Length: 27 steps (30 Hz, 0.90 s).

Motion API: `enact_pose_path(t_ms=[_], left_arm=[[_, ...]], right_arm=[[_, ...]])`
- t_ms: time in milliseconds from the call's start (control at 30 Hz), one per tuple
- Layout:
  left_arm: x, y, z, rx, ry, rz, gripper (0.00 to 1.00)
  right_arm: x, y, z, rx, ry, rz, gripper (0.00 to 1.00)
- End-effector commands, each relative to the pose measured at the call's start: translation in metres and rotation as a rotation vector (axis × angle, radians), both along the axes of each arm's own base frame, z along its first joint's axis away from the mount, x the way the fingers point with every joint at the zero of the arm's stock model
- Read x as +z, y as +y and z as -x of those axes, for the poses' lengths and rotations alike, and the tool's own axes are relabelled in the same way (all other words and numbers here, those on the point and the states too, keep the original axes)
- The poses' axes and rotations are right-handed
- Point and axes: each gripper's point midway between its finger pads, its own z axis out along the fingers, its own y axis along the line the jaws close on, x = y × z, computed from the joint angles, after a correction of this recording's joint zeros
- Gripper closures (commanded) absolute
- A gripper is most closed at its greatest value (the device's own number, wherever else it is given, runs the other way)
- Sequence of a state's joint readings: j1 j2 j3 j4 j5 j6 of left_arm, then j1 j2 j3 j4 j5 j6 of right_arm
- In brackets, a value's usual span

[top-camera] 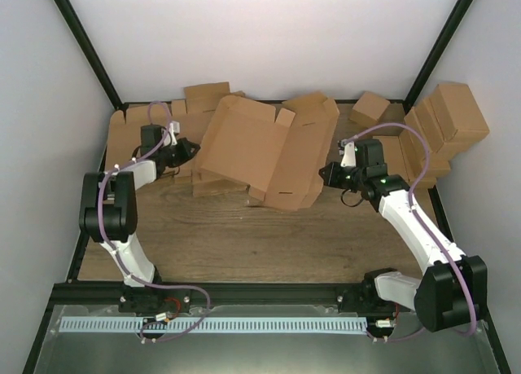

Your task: Fold the paper box

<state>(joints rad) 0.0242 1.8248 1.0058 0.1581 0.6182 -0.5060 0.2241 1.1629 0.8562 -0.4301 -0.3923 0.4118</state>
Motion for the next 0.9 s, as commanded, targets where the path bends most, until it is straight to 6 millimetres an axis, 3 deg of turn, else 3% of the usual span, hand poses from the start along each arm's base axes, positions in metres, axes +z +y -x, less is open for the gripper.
enact_pose_path(t_ms=[0,167,400,467,667,867], left_arm=[[0.011,-0.019,0.015,-0.033,0.013,-0.035,0.96],[0.025,-0.029,0.034,-0.046,0.006,-0.078,0.96],[0.049,-0.025,0.075,-0.04,0.017,-0.108,0.96],[0.047,-0.033,0.097,-0.073,0.049,-0.088,0.96],[0.06,-0.075,0.166,-0.216,0.118,-0.056,0.95],[0.115,-0.12,0.237,-0.285,0.07,0.088,0.95]], right_arm=[[0.017,-0.004,-0.016,-0.024,-0.05,0.049,0.98],[0.028,0.001,-0.024,-0.015,-0.06,0.027,0.99],[0.069,0.003,-0.05,-0.019,-0.162,0.036,0.98],[0.079,0.003,-0.06,-0.009,-0.175,0.071,0.98],[0.074,0.0,-0.087,0.033,-0.146,0.203,0.98],[0.074,0.0,-0.117,0.051,-0.148,0.278,0.98]])
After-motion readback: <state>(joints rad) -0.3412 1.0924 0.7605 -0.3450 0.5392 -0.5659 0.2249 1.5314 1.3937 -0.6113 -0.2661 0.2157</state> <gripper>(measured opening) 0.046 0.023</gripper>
